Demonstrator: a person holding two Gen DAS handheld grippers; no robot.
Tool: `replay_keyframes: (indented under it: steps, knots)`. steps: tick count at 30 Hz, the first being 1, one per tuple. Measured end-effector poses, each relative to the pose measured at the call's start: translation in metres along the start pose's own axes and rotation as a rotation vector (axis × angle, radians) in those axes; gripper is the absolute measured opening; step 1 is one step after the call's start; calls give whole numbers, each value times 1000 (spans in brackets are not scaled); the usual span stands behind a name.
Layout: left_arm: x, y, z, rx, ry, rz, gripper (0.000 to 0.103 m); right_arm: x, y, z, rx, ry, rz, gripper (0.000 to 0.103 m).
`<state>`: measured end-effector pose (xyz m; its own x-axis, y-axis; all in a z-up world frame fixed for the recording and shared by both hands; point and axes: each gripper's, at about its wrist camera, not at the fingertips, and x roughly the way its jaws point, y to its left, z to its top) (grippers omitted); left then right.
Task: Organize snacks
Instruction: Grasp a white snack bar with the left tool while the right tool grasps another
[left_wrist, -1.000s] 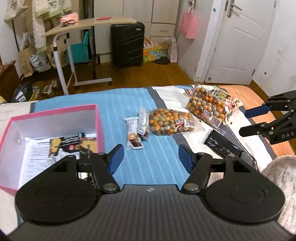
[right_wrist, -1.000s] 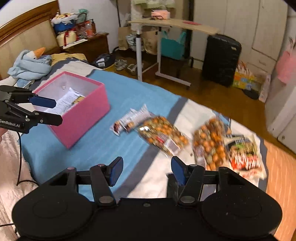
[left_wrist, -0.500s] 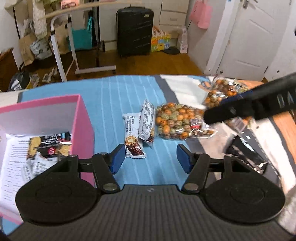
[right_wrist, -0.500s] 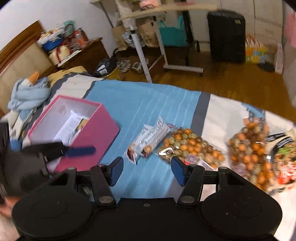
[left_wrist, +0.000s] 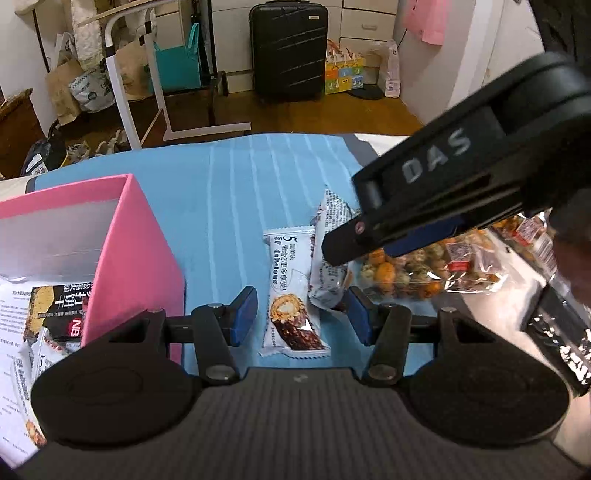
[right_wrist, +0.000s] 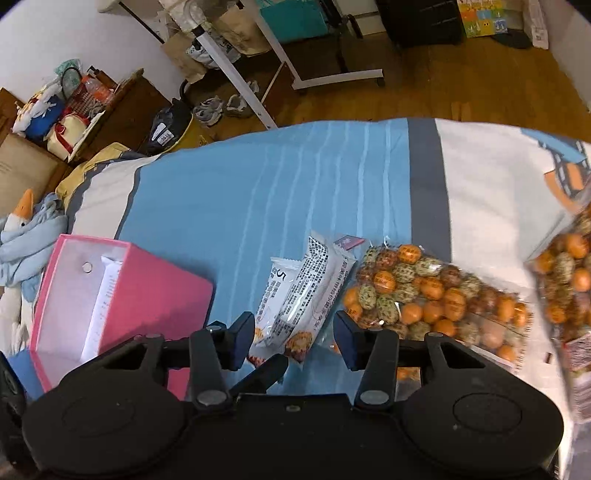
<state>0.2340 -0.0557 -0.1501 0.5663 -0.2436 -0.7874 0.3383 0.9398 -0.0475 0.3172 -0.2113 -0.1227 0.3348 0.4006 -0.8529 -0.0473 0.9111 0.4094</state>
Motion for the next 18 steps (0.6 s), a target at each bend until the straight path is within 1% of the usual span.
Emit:
replay_keyframes:
  steps: [1, 3, 4, 5, 6, 8, 14, 18]
  knots:
    - [2, -1, 0, 8, 0, 2, 51, 4, 1, -1, -10, -5, -13, 53]
    - [6, -3, 0, 26, 5, 1, 42, 11, 2, -1, -31, -22, -21, 51]
    - [8, -4, -1, 36, 6, 3, 40, 14, 2, -3, -40, -31, -9, 50]
    - [8, -7, -2, 46, 7, 8, 38, 17, 2, -3, -50, -33, -5, 49]
    - [9, -8, -2, 58, 6, 18, 38, 20, 4, -4, -71, -38, -8, 46]
    - [11, -10, -2, 78, 4, 29, 37, 25, 6, -5, -101, -43, -7, 45]
    - [11, -5, -1, 47, 6, 19, 37, 28, -5, -2, -79, -57, 44, 44]
    - [14, -3, -2, 44, 2, 37, 51, 26, -9, -1, -76, -53, 53, 37]
